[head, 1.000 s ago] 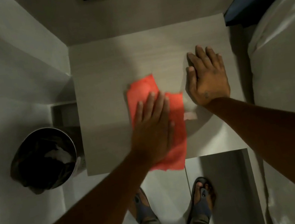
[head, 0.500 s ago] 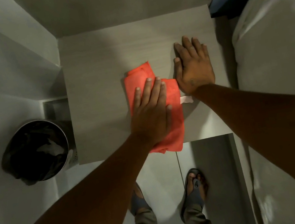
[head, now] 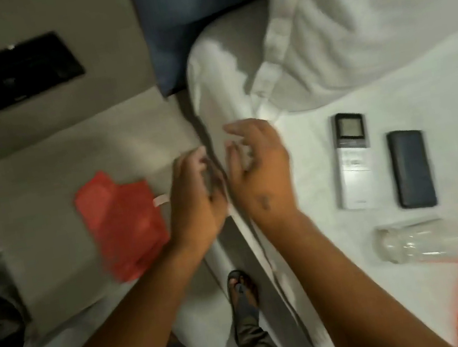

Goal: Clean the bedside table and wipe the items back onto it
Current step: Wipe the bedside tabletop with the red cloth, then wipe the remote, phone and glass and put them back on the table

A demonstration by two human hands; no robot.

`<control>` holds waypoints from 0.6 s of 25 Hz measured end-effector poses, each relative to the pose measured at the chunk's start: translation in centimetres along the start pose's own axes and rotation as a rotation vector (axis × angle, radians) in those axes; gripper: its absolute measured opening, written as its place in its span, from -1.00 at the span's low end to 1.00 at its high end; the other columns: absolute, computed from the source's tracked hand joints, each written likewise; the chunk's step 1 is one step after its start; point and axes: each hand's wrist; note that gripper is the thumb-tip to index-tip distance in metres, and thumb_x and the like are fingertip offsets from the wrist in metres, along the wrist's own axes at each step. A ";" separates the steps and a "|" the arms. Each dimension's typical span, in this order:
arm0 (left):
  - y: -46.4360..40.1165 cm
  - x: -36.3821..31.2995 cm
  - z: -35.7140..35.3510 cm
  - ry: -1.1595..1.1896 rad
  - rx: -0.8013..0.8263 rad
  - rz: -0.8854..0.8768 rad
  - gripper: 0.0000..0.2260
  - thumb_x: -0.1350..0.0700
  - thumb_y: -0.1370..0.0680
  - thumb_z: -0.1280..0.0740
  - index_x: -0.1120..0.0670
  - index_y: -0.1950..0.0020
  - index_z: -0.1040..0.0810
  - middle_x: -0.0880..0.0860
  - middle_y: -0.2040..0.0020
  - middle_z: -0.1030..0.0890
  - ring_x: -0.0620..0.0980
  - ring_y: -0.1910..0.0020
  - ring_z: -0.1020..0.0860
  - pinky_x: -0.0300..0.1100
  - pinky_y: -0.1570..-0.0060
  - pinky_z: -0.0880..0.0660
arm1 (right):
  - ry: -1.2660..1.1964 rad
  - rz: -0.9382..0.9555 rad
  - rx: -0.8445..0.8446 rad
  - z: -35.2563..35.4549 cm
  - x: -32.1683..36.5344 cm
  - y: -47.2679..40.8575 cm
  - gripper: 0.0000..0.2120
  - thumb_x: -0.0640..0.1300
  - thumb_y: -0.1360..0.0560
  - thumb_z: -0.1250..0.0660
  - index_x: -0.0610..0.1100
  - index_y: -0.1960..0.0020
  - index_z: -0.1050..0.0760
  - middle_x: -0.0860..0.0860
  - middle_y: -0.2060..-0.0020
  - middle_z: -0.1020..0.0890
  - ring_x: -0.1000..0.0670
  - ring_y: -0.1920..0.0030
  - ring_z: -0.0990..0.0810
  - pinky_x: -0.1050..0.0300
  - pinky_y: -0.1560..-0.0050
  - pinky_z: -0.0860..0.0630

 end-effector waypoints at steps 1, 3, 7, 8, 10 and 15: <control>0.3 -3.2 -1.7 0.101 0.057 -0.013 -0.64 0.05 -0.50 -0.27 0.06 -0.29 -0.51 0.07 -0.18 -0.59 -0.07 -0.06 -0.59 -0.36 -0.09 -0.48 | 0.042 -0.096 -0.092 3.8 -1.3 0.0 -0.75 -0.23 -0.51 -0.29 -0.11 -0.16 -0.58 -0.05 -0.08 -0.60 -0.12 -0.08 -0.60 -0.01 -0.13 -0.56; 1.1 -9.1 -5.6 0.252 0.232 0.076 -0.69 0.07 -0.50 -0.32 0.09 -0.23 -0.58 0.04 -0.11 -0.68 -0.07 0.00 -0.66 -0.32 -0.04 -0.55 | 0.195 -0.381 -0.160 10.7 -4.8 0.0 -0.68 -0.25 -0.50 -0.33 -0.15 -0.25 -0.56 -0.12 -0.16 -0.58 -0.16 -0.13 -0.59 -0.02 -0.19 -0.54; 0.9 -14.6 -11.2 0.264 0.458 0.350 -0.77 0.20 -0.43 -0.46 0.10 -0.07 -0.64 0.05 0.00 -0.72 0.02 -0.02 -0.69 -0.18 -0.09 -0.59 | 0.193 -0.836 -0.032 15.3 -8.8 1.8 -0.62 -0.26 -0.54 -0.28 -0.22 -0.35 -0.48 -0.16 -0.19 -0.62 -0.16 -0.19 -0.61 0.17 -0.08 -0.46; 0.5 -14.9 -11.7 0.254 0.474 0.374 -0.78 0.22 -0.41 -0.48 0.08 -0.03 -0.66 0.06 0.05 -0.72 0.04 -0.01 -0.69 -0.17 -0.08 -0.59 | 0.173 -0.831 -0.027 15.2 -9.0 2.0 -0.68 -0.27 -0.55 -0.25 -0.23 -0.29 -0.52 -0.13 -0.10 -0.66 -0.17 -0.13 -0.64 0.14 -0.02 -0.52; -0.1 -15.1 -12.1 0.270 0.507 0.435 -0.69 0.26 -0.39 -0.51 0.12 -0.12 -0.67 0.08 -0.01 -0.73 0.04 -0.03 -0.69 -0.13 -0.15 -0.60 | 0.095 -0.852 -0.038 15.4 -9.6 1.7 -0.75 -0.31 -0.52 -0.26 -0.19 -0.15 -0.58 -0.03 0.10 -0.68 -0.13 0.00 -0.67 0.11 0.10 -0.60; 0.8 -13.5 -8.7 0.575 0.582 0.526 -0.63 0.33 -0.42 -0.50 0.19 -0.21 -0.61 0.16 -0.14 -0.71 0.04 -0.06 -0.70 -0.02 -0.18 -0.61 | -0.404 -0.925 0.050 15.3 -7.7 1.8 -0.59 -0.39 -0.55 -0.30 -0.10 -0.35 -0.53 -0.12 -0.07 -0.73 -0.04 0.07 -0.70 0.18 0.22 -0.60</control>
Point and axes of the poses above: each hand's wrist, its own y-axis away from the middle knuckle, its own z-axis out of the back of the hand, x = y × z
